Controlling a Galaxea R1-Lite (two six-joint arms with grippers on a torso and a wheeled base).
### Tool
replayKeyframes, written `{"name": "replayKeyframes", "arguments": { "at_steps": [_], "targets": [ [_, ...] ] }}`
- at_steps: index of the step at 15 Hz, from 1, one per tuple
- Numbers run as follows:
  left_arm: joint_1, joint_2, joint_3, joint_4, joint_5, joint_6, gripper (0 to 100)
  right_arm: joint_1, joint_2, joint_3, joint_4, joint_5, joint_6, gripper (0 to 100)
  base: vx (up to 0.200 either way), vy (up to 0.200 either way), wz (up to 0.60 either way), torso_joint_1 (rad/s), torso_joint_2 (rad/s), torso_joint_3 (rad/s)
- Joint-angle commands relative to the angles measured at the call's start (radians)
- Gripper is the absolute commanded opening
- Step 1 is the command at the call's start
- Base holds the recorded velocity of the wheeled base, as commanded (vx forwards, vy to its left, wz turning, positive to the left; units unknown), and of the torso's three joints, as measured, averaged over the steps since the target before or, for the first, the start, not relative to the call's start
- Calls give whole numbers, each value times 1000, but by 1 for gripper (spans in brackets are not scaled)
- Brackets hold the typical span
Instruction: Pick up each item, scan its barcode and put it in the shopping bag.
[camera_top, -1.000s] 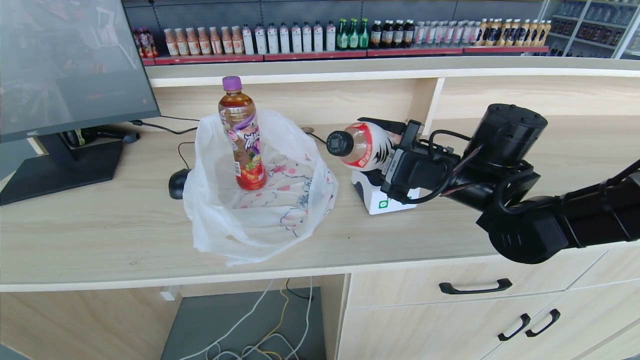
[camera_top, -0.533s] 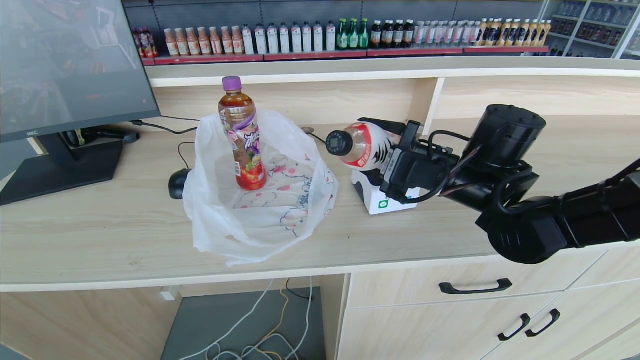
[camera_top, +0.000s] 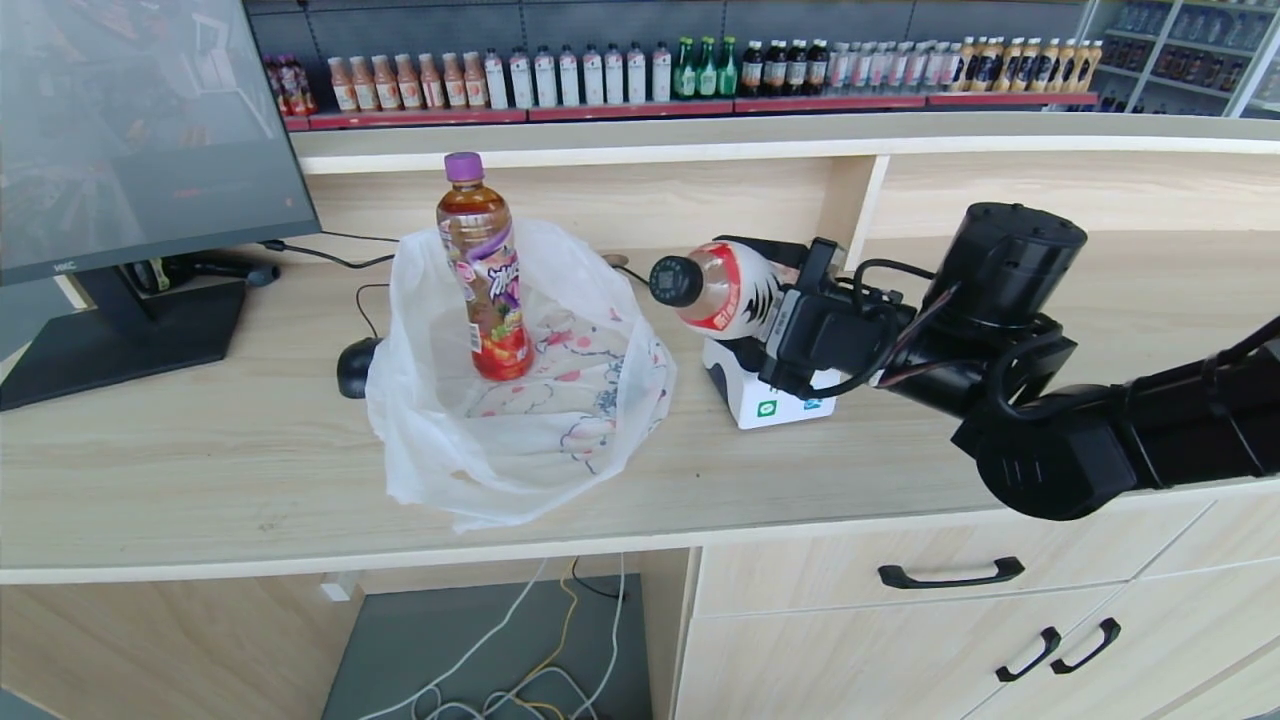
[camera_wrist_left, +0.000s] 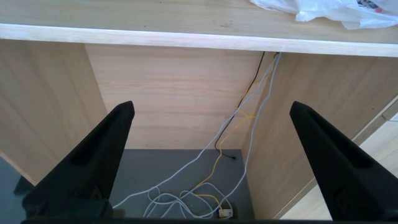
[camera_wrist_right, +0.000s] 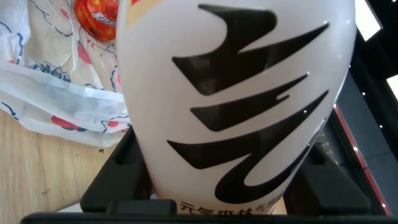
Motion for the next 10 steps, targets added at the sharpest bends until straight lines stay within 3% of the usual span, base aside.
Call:
{"name": "replayKeyframes", "arguments": {
  "at_steps": [1,7,10],
  "targets": [
    [0,0,0,0,0,-2,100,12,-21,-38,4,-1,46,0,0,0,0,0,0,0],
    [0,0,0,0,0,0,100,12,-115,-53,20,-3,336,0,0,0,0,0,0,0],
    [0,0,0,0,0,0,100,12,-136,-35,-78,7,520,0,0,0,0,0,0,0]
  ]
}}
